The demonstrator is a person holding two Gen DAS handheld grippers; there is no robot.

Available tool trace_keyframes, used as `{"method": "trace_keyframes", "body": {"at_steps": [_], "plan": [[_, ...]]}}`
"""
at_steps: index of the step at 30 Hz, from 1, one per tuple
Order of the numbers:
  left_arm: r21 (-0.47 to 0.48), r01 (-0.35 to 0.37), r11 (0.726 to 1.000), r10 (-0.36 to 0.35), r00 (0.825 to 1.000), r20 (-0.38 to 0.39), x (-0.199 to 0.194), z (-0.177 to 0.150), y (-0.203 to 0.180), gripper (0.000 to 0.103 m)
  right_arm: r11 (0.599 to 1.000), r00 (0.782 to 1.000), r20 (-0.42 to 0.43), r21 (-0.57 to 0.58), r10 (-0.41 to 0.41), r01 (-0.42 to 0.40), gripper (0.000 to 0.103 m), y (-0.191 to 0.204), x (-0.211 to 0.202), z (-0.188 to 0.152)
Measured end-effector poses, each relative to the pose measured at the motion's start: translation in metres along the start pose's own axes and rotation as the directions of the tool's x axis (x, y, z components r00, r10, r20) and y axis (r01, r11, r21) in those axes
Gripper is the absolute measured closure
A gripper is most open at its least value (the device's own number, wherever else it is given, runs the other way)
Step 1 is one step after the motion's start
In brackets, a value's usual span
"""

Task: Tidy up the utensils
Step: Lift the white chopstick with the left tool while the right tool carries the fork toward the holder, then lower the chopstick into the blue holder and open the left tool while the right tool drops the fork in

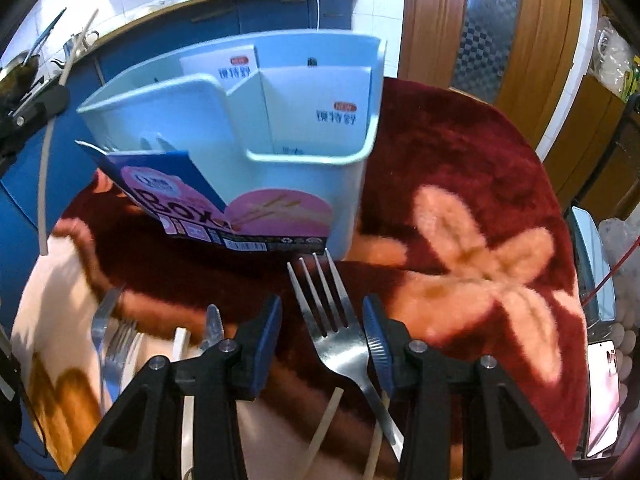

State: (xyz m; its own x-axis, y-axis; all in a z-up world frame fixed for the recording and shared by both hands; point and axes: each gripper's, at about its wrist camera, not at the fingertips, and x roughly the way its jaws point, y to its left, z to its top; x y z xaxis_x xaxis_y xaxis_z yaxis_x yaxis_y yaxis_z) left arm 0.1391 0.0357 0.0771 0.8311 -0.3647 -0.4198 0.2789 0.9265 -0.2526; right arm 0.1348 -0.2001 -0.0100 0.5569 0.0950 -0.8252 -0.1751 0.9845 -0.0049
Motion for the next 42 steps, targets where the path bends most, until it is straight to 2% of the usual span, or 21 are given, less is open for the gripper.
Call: {"method": "trace_keyframes", "body": {"at_steps": [4,5,6,11,15,20,26,37,42], "plan": [[0.009,-0.011,1.000,0.011,1.000,0.000,-0.003,0.000,-0.003,0.098,0.999,1.000,0.030,0.037,0.006,-0.007,0.085,-0.006,-0.008,-0.001],[0.012,-0.014,1.000,0.014,1.000,0.003,-0.004,0.000,-0.004,0.098,0.999,0.999,0.046,0.044,0.009,-0.011,0.095,-0.007,-0.013,-0.002],[0.012,-0.015,1.000,0.015,1.000,0.007,-0.006,0.000,-0.005,0.098,0.999,0.998,0.056,0.047,0.015,-0.017,0.099,-0.008,-0.016,-0.003],[0.015,-0.019,1.000,0.018,1.000,0.025,-0.014,0.001,-0.011,0.098,0.999,0.988,0.154,0.023,0.030,-0.034,0.099,-0.004,-0.051,-0.008],[0.020,-0.019,1.000,0.019,0.999,0.043,-0.022,0.003,-0.018,0.098,0.998,0.970,0.241,0.031,0.039,-0.048,0.100,-0.004,-0.082,-0.011],[0.016,-0.035,0.999,0.033,0.996,0.077,-0.030,0.012,-0.023,0.098,0.989,0.934,0.345,0.077,0.091,-0.125,0.100,-0.019,-0.119,-0.009],[0.012,-0.100,0.995,0.097,0.986,0.137,-0.028,0.029,-0.024,0.098,0.968,0.874,0.458,0.102,0.160,-0.230,0.100,-0.024,-0.152,-0.004],[-0.013,-0.131,0.991,0.131,0.971,0.201,0.001,0.063,-0.025,0.098,0.945,0.782,0.576,0.045,0.239,-0.323,0.100,-0.016,-0.186,0.042],[-0.067,-0.129,0.989,0.140,0.968,0.207,0.020,0.066,-0.018,0.098,0.923,0.742,0.608,0.038,0.283,-0.383,0.100,-0.019,-0.193,0.069]]}}
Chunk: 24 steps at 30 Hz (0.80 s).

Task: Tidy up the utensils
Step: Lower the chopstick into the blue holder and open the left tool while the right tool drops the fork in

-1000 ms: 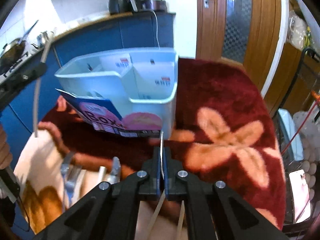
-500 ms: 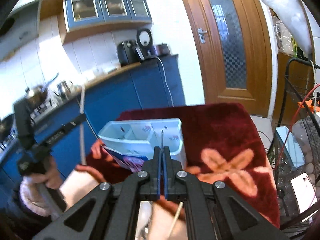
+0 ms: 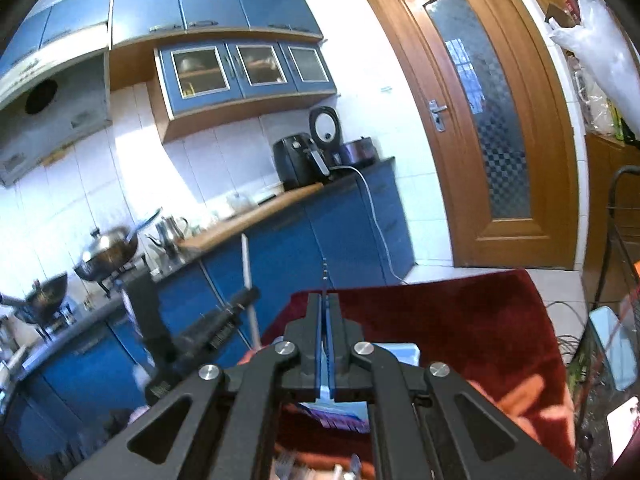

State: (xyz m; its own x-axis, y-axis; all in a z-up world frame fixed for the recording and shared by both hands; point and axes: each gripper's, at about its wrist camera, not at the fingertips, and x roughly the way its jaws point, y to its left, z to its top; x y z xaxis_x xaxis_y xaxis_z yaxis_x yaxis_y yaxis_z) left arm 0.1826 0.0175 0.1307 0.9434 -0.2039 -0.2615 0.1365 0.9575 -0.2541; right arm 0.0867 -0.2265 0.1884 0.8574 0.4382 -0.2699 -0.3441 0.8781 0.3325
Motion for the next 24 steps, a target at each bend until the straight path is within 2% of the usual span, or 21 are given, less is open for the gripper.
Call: {"method": "trace_keyframes", "body": {"at_steps": [8,17,24], "plan": [[0.021,-0.022,1.000,0.022,1.000,0.017,0.023,-0.027,-0.001,0.098,1.000,1.000,-0.003,0.020,-0.007,0.007,0.100,-0.009,0.034,0.007],[0.027,-0.011,1.000,0.011,1.000,0.001,0.029,-0.046,0.004,0.098,0.996,0.995,-0.087,0.076,-0.044,0.051,0.100,-0.039,0.077,-0.019],[0.042,0.012,0.999,-0.012,1.000,-0.012,0.025,-0.051,0.004,0.098,0.992,0.989,-0.138,0.104,-0.059,0.074,0.100,-0.053,0.091,-0.037]]}}
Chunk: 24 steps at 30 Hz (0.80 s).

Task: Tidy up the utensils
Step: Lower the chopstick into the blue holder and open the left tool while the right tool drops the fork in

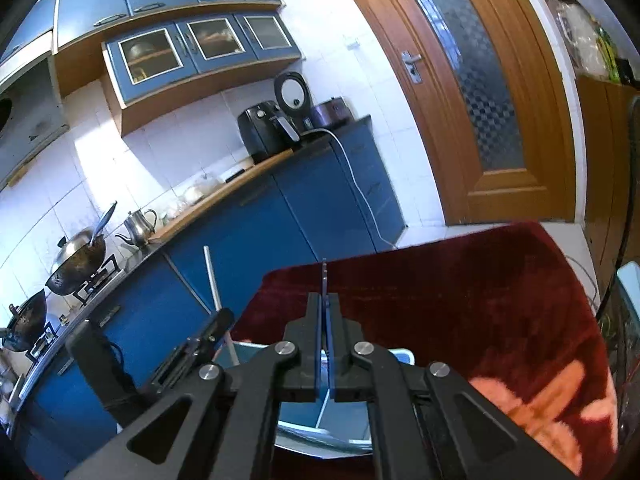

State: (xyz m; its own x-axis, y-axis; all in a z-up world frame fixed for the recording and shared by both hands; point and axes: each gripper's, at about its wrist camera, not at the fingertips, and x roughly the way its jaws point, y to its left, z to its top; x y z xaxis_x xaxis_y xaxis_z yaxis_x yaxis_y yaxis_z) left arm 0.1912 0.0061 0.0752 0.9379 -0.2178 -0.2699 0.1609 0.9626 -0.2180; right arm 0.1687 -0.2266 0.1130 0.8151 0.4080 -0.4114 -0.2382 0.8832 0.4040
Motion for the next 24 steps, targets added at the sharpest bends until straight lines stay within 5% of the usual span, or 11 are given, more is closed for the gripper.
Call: {"method": "trace_keyframes", "body": {"at_steps": [24], "plan": [[0.008,-0.017,1.000,0.018,0.995,-0.097,-0.052,0.013,0.010,0.092,0.999,0.998,0.055,-0.032,-0.019,0.021,0.083,0.013,-0.056,-0.012]]}}
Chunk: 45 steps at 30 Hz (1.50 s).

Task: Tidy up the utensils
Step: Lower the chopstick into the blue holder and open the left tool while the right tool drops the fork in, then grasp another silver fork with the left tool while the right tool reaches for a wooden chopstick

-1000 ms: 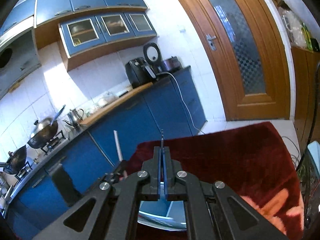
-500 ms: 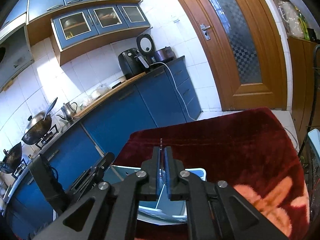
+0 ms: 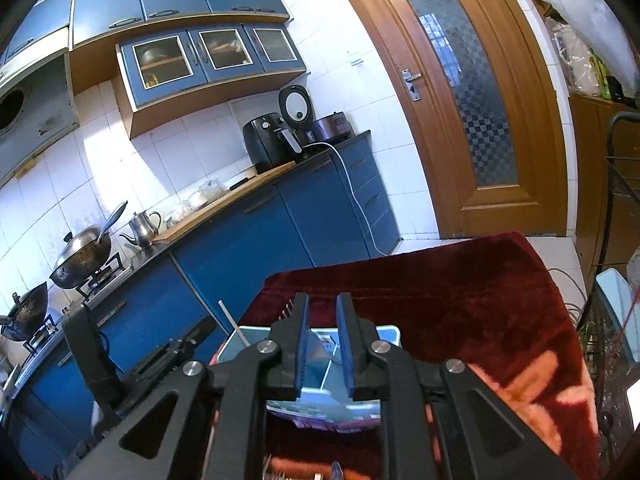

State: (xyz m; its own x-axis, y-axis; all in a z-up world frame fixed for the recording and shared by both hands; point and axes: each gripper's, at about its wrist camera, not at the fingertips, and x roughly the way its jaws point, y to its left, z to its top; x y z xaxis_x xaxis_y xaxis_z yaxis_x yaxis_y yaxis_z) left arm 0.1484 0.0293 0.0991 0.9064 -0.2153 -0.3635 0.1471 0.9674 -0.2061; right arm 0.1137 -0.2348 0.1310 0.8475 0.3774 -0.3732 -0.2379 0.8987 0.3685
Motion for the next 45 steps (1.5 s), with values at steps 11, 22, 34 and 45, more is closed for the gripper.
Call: {"method": "trace_keyframes", "body": {"at_steps": [11,22,34,45], "plan": [[0.060,-0.006,0.998,0.013,0.993,-0.121,-0.048,-0.015,-0.001,0.092,0.999,0.996,-0.075,0.015,-0.042,0.044,0.080,-0.004,-0.020,-0.027],[0.127,0.004,0.992,0.033,0.958,-0.286,-0.063,-0.054,-0.012,0.092,0.993,0.974,-0.198,0.020,-0.111,0.118,0.075,-0.019,-0.035,-0.066],[0.015,0.066,0.998,-0.052,0.886,-0.461,-0.041,-0.091,-0.011,0.091,0.984,0.922,-0.344,-0.043,-0.179,0.175,0.070,-0.030,-0.033,-0.107],[-0.063,0.100,0.993,-0.118,0.840,-0.529,-0.020,-0.106,-0.012,0.071,0.977,0.889,-0.406,-0.078,-0.212,0.197,0.067,-0.042,-0.031,-0.122]]}}
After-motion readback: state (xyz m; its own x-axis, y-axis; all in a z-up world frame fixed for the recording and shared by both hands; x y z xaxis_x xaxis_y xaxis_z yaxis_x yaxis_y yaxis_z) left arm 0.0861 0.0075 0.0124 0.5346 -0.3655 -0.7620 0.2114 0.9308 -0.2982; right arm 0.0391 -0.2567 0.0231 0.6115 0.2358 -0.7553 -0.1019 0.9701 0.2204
